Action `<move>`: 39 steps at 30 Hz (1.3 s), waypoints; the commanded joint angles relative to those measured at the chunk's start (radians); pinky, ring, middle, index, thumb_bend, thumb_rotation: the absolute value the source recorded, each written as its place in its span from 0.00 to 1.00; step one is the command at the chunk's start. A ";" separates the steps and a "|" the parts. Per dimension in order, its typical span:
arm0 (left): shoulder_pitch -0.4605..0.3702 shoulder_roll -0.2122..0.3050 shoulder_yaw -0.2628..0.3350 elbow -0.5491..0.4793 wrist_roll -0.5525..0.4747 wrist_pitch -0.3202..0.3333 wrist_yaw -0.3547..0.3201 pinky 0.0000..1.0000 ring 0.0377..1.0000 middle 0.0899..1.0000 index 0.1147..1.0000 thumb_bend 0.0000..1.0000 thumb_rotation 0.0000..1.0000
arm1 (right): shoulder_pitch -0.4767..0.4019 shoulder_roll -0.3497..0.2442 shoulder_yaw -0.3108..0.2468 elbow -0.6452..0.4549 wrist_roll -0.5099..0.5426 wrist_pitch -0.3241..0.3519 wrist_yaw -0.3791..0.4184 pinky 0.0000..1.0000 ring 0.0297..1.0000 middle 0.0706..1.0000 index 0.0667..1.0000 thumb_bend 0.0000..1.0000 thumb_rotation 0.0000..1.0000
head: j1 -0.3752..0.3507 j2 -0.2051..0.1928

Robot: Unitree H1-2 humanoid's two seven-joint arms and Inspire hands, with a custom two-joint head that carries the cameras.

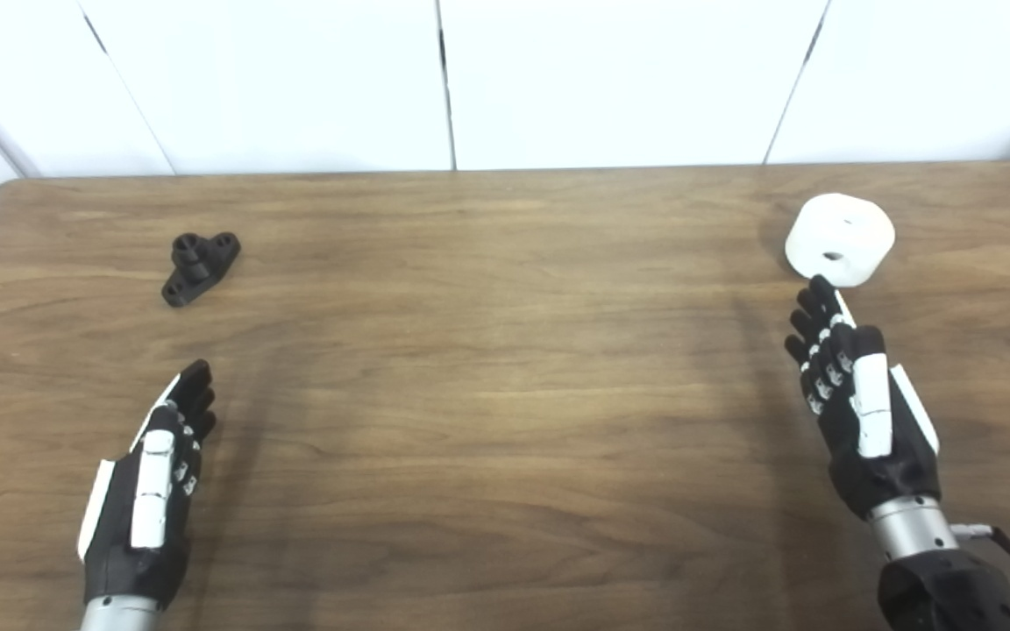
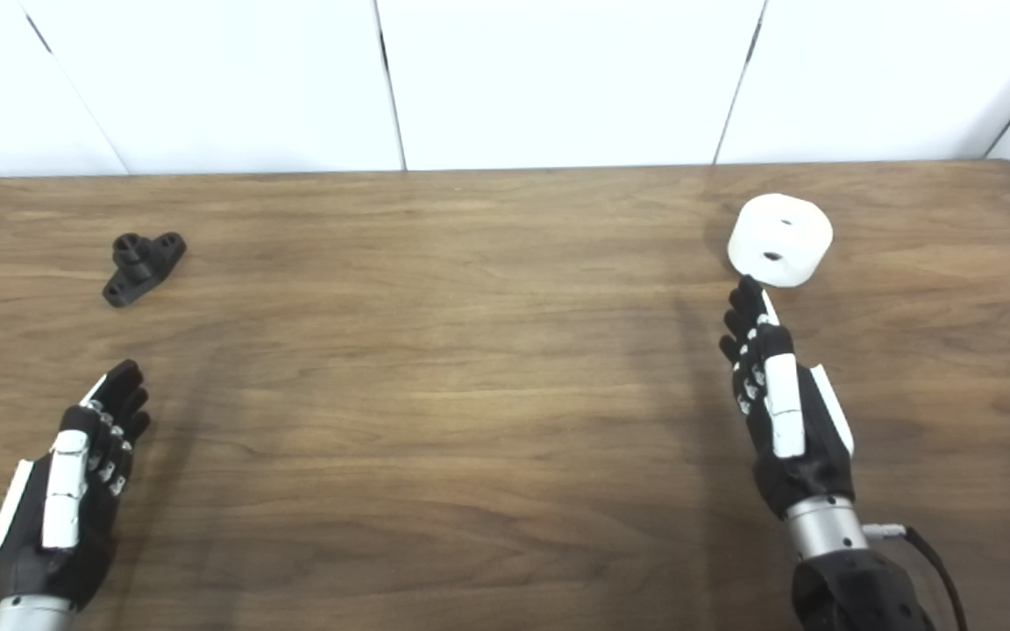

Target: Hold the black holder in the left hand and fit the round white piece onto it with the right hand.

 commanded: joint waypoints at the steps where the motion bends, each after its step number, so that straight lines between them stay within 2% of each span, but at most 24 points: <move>1: -0.010 0.011 0.001 -0.013 0.004 -0.017 0.006 1.00 0.98 0.96 0.91 0.54 0.89 | 0.111 -0.024 0.008 -0.019 0.010 -0.052 0.003 1.00 1.00 1.00 1.00 0.60 1.00 | 0.000 0.000; 13: -0.003 0.015 -0.001 -0.026 0.009 -0.010 0.006 1.00 0.98 0.96 0.91 0.54 0.90 | 0.114 -0.024 0.008 -0.035 0.008 -0.035 0.000 1.00 1.00 1.00 1.00 0.60 1.00 | 0.000 0.008; 21: -0.003 0.003 -0.014 -0.037 0.028 -0.013 0.013 0.98 0.97 0.95 0.90 0.52 0.90 | 0.113 -0.038 0.000 -0.023 0.016 -0.047 0.010 1.00 1.00 1.00 1.00 0.60 1.00 | 0.056 -0.006; 28: 0.010 -0.013 -0.039 -0.028 0.056 -0.023 0.021 0.98 0.97 0.96 0.89 0.55 0.88 | 0.118 -0.051 -0.020 0.009 0.028 -0.071 0.028 1.00 1.00 1.00 1.00 0.59 1.00 | 0.153 -0.060; 33: 0.020 -0.029 -0.064 -0.019 0.091 -0.042 0.033 0.98 0.97 0.96 0.90 0.50 0.91 | 0.119 -0.063 -0.033 0.046 0.035 -0.111 0.044 1.00 1.00 1.00 1.00 0.58 1.00 | 0.214 -0.093; 35: 0.020 -0.037 -0.076 -0.013 0.108 -0.048 0.041 0.98 0.97 0.96 0.90 0.49 0.91 | 0.115 -0.068 -0.039 0.068 0.041 -0.132 0.052 1.00 1.00 1.00 1.00 0.58 1.00 | 0.257 -0.120; 36: 0.021 -0.039 -0.081 -0.009 0.116 -0.053 0.043 0.98 0.97 0.96 0.91 0.48 0.92 | 0.113 -0.070 -0.042 0.077 0.047 -0.141 0.057 1.00 1.00 1.00 1.00 0.58 1.00 | 0.257 -0.120; 39: 0.021 -0.051 -0.098 0.009 0.139 -0.075 0.053 0.99 0.98 0.96 0.91 0.47 0.92 | 0.108 -0.078 -0.049 0.107 0.051 -0.162 0.067 1.00 1.00 1.00 1.00 0.58 1.00 | 0.299 -0.155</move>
